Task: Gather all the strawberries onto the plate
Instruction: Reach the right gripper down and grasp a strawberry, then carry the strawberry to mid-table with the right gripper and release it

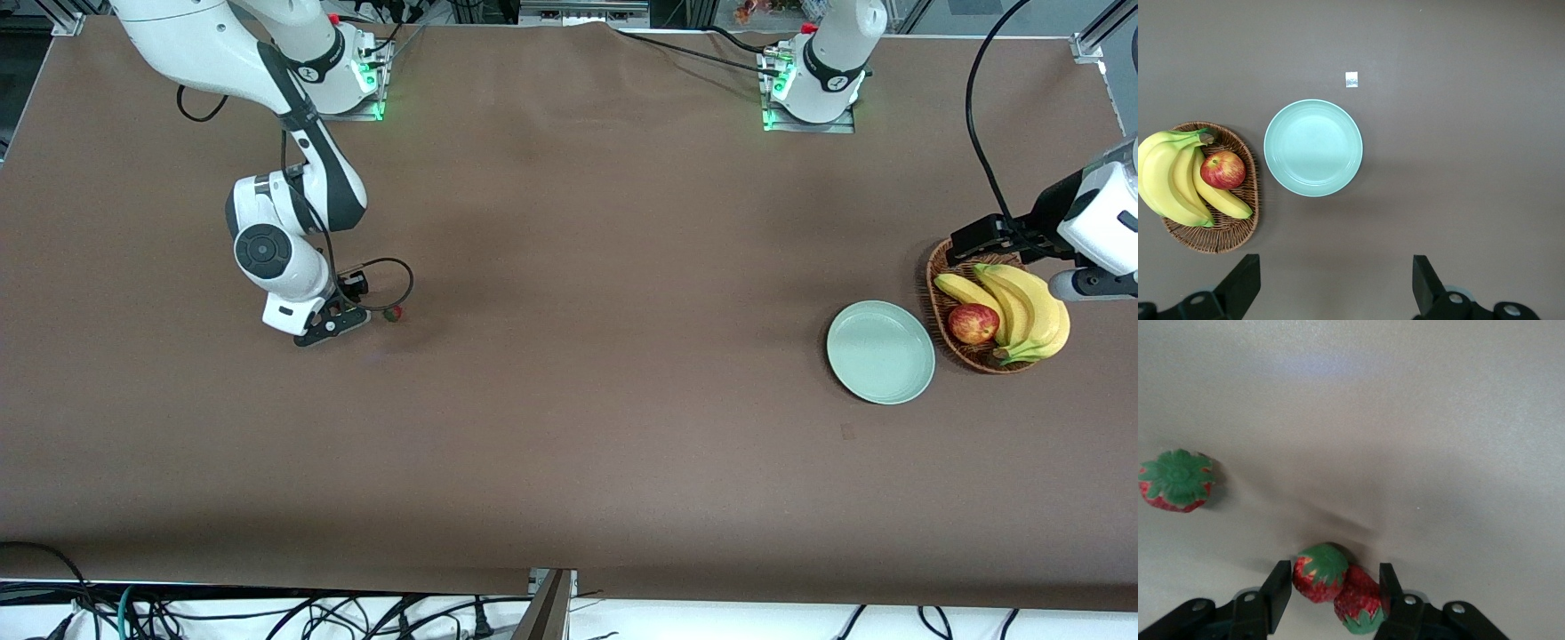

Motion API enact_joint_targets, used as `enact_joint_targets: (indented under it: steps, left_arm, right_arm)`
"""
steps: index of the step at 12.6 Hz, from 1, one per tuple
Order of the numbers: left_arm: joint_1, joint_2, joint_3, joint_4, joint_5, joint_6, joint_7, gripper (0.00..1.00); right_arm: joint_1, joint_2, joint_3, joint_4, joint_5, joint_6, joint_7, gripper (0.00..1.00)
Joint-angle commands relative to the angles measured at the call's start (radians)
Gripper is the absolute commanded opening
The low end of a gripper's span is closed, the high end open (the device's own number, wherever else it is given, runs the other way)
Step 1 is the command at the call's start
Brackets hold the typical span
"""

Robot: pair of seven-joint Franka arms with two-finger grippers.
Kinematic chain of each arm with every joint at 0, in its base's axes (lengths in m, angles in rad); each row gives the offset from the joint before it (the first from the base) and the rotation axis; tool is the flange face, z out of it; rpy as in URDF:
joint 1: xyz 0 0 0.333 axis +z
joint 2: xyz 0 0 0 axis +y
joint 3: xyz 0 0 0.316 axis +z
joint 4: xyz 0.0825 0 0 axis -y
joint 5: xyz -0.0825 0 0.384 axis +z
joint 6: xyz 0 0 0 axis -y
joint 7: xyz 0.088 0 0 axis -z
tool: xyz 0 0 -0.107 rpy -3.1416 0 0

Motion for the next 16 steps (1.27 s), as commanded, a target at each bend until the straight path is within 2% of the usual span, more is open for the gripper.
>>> enact_joint_targets:
  steps: [1, 4, 5, 8, 10, 12, 14, 16]
  left_arm:
    - [0.004, 0.011, -0.002, 0.024, -0.01, -0.009, -0.01, 1.0]
    - [0.001, 0.011, -0.002, 0.024, -0.01, -0.009, -0.01, 1.0]
    - [0.003, 0.011, -0.002, 0.024, -0.01, -0.009, -0.008, 1.0]
    - [0.004, 0.011, -0.003, 0.024, -0.01, -0.009, -0.008, 1.0]
    - [0.004, 0.011, -0.003, 0.024, -0.01, -0.009, -0.008, 1.0]
    - [0.004, 0.011, -0.003, 0.024, -0.01, -0.009, -0.008, 1.0]
    - [0.004, 0.011, -0.002, 0.024, -0.01, -0.009, -0.008, 1.0]
    - [0.004, 0.011, -0.003, 0.024, -0.01, -0.009, -0.008, 1.0]
  right_arm:
    - [0.0, 0.024, 0.011, -0.002, -0.002, 0.002, -0.005, 0.48]
    - [0.0, 0.03, 0.011, -0.001, 0.003, 0.004, -0.003, 0.32]
    - [-0.001, 0.032, 0.011, -0.001, 0.006, 0.005, 0.0, 0.22]
    - [-0.001, 0.032, 0.011, 0.002, 0.007, -0.001, 0.012, 0.14]
    - [-0.001, 0.018, 0.012, 0.008, 0.019, -0.01, 0.024, 0.12]
    - [-0.001, 0.0, 0.012, 0.059, 0.036, -0.091, 0.027, 0.12]
    - [0.0, 0.004, 0.021, 0.186, 0.099, -0.235, 0.027, 0.12]
    - [0.005, 0.019, 0.058, 0.318, 0.16, -0.35, 0.042, 0.13]
